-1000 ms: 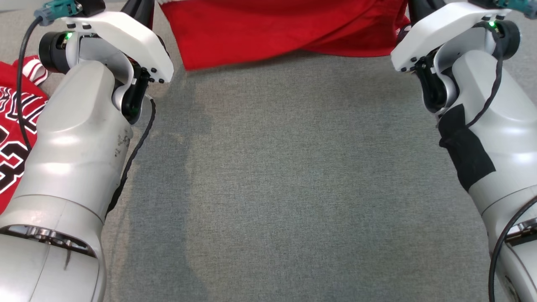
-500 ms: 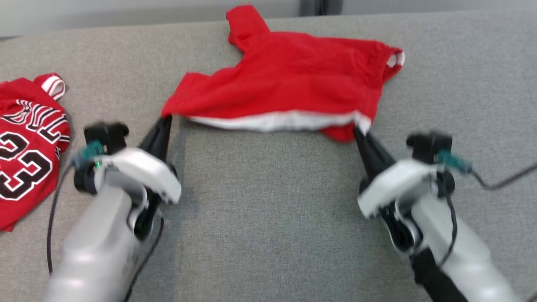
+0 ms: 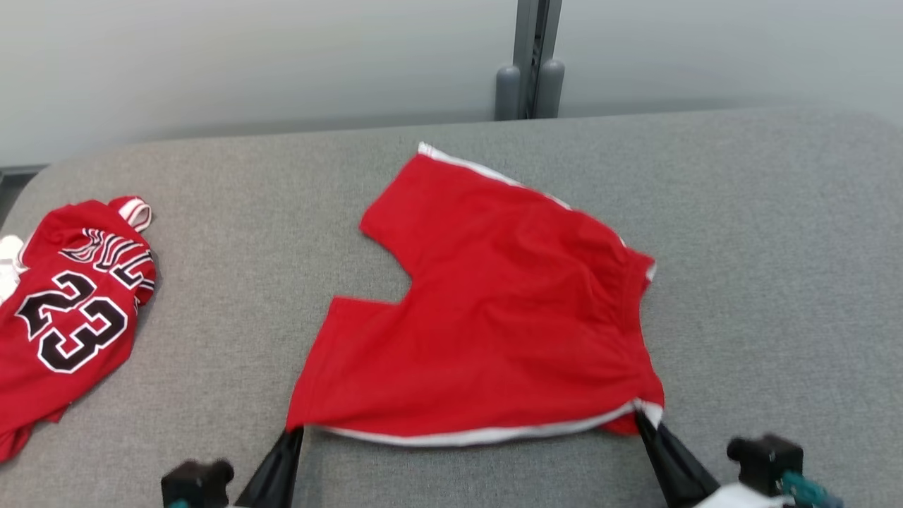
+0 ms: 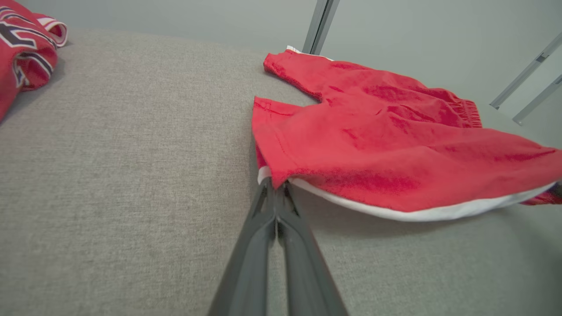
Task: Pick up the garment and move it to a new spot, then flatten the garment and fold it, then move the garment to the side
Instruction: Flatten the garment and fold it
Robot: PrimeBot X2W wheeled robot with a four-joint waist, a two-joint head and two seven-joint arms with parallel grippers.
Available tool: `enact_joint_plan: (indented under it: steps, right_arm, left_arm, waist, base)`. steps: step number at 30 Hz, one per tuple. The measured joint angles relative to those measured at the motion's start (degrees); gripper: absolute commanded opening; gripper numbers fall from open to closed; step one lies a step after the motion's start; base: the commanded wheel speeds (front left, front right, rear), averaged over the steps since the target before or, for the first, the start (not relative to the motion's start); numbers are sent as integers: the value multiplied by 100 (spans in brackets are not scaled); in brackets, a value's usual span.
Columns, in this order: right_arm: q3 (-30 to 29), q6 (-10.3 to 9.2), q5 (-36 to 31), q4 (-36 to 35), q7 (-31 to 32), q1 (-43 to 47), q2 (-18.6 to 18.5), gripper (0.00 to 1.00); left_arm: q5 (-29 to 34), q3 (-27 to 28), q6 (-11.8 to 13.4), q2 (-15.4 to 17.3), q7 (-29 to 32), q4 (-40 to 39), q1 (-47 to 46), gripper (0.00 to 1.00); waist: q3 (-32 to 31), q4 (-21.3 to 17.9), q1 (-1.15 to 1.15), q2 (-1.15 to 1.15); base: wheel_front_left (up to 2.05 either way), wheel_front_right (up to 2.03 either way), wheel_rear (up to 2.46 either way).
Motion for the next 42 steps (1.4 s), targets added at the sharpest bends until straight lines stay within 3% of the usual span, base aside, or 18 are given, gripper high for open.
enact_joint_plan:
  steps: [9, 13, 16, 26, 31, 42]
  right_arm:
    - [-683, 1, -474, -1123, 299, 1670, 60, 0]
    - [-958, 0, -653, -1612, 610, 2046, 266, 0]
    - [-1081, 0, -720, -1816, 812, 2036, 421, 0]
    - [-1546, 0, -123, -1751, 1074, 542, 733, 0]
    - [-1876, 0, 89, -1303, 1018, -251, 750, 0]
    - [-1681, 1, 536, -582, 676, -1343, 764, 0]
  left_arm:
    - [-115, 69, 906, 442, 698, -2151, 1575, 0]
    - [-102, 135, 1092, 570, 825, -2696, 1714, 0]
    - [-94, 153, 1080, 654, 961, -2828, 1614, 0]
    - [-249, 216, 337, 742, 1664, -2237, -792, 0]
    - [-186, 71, -19, 582, 1982, -1408, -2232, 0]
    - [-5, -220, -478, -109, 2264, 973, -4623, 0]
  waist:
    - [-440, -25, 0, 0]
    - [-456, -38, 0, 0]
    - [-375, -69, 0, 0]
    - [390, -140, 0, 0]
    - [890, -182, 0, 0]
    - [1720, -393, 0, 0]
  base:
    - [0, 0, 0]
    - [0, 0, 0]
    - [0, 0, 0]
    - [0, 0, 0]
    - [0, 0, 0]
    - [0, 0, 0]
